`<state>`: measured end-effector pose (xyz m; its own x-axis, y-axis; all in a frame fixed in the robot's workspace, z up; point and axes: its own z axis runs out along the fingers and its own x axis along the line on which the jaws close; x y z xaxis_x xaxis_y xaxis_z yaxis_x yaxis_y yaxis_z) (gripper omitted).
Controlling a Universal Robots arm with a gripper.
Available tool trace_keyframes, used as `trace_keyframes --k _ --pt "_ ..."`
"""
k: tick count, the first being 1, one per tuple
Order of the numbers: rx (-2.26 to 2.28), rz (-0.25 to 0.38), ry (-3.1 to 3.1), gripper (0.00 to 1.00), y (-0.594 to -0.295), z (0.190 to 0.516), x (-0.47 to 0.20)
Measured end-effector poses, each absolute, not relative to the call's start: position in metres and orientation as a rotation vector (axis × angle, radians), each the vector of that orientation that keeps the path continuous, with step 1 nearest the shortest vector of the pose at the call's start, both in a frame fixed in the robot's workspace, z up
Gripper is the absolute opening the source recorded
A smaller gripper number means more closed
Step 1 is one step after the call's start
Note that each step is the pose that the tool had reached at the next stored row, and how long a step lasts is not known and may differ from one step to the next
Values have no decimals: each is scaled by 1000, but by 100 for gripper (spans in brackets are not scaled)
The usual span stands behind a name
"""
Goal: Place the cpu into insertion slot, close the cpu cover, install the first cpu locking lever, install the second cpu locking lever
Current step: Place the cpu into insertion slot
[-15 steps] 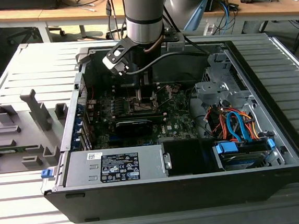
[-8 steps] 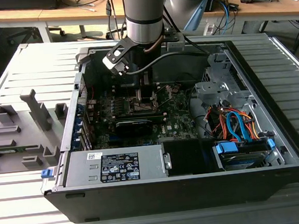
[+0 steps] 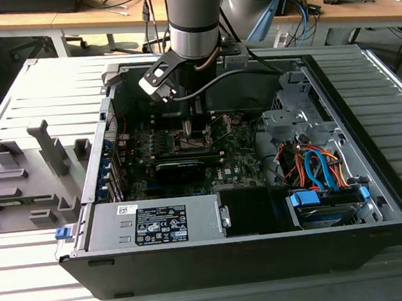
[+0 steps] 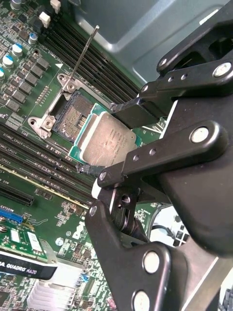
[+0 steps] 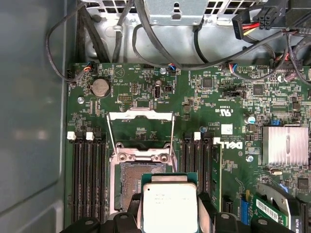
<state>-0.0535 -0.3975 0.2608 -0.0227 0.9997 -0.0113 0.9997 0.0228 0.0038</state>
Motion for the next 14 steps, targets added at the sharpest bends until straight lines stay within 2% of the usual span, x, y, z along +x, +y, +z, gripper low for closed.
trace_keyframes --k 14 --pt "2186 -8 2241 54 -395 261 -53"
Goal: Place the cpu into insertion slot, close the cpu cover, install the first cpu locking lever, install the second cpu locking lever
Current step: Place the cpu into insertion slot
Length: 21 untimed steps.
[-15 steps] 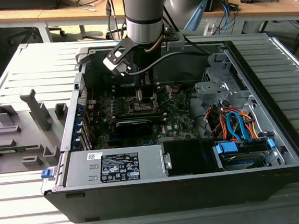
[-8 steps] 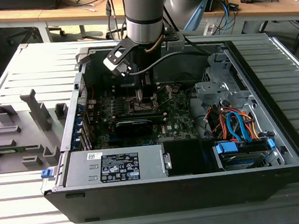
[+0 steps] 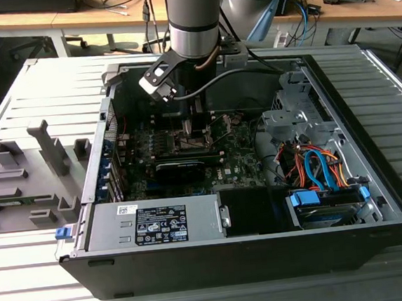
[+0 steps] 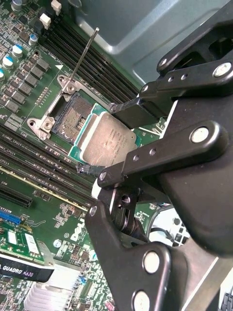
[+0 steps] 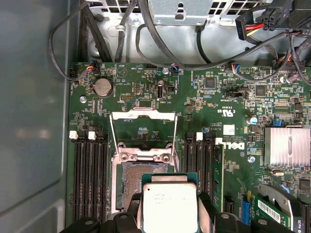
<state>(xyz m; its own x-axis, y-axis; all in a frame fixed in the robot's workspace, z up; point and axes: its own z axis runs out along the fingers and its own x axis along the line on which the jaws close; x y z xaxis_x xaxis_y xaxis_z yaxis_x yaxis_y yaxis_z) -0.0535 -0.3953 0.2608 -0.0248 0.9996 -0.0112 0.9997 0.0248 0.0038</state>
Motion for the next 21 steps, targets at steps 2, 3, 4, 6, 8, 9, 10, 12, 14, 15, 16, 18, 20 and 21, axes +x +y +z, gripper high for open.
trace_keyframes --k 2,3,4,6,8,9,10,12,14,15,16,18,20,21 --pt "2186 -8 2241 54 -395 261 -54" --pt "2186 -8 2241 54 -395 261 -54" --pt "2186 -8 2241 54 -395 261 -54" --pt "2186 -8 2241 54 -392 260 -53" --pt "2186 -8 2241 54 -392 258 -54" --pt "2186 -8 2241 54 -392 258 -53" --pt "2186 -8 2241 54 -392 258 -54" --pt "2186 -8 2241 54 -392 258 -53" --pt "2186 -8 2241 54 -392 257 -53" --pt "2186 -8 2241 54 -392 257 -53" --pt "2186 -8 2241 54 -392 256 -53" --pt "2185 -8 2242 54 -392 255 -53" --pt "2169 -8 2258 54 -392 253 -53" --pt "2163 -8 2263 54 -389 252 -54"
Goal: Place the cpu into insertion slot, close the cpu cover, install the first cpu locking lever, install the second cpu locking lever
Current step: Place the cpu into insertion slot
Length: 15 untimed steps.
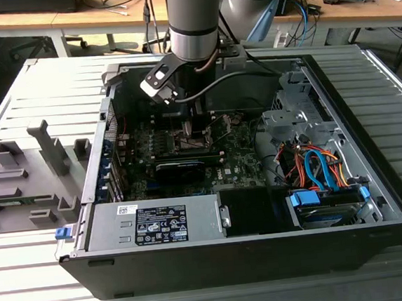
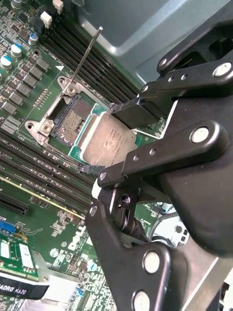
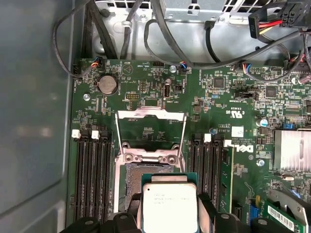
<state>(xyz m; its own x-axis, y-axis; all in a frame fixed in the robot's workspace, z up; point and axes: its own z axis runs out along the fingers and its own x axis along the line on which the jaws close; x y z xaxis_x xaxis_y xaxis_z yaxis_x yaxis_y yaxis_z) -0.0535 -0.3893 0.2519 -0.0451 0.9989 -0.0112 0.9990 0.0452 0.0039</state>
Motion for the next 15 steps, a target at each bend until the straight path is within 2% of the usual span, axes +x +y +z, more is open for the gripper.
trace_keyframes --k 15 --pt "2163 -8 2263 54 -387 241 -53"
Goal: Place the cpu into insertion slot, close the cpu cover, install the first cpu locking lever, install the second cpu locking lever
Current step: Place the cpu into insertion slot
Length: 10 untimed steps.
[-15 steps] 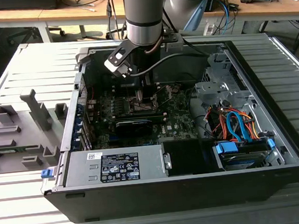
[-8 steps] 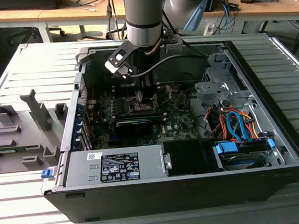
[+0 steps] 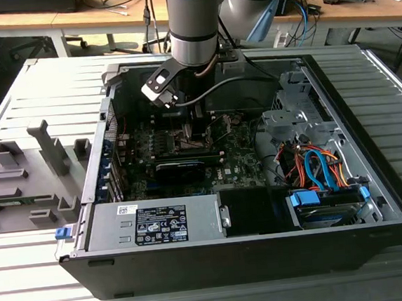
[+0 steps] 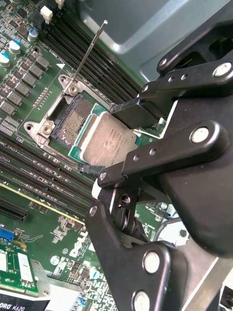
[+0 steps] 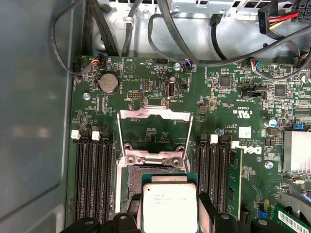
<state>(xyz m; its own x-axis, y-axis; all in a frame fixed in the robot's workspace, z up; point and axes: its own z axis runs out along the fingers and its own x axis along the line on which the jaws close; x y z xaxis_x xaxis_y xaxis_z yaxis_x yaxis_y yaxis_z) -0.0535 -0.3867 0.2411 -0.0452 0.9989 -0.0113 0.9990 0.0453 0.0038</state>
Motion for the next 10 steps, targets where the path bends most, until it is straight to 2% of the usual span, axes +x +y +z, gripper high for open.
trace_keyframes --k 10 --pt "2163 -8 2263 54 -379 235 -54"
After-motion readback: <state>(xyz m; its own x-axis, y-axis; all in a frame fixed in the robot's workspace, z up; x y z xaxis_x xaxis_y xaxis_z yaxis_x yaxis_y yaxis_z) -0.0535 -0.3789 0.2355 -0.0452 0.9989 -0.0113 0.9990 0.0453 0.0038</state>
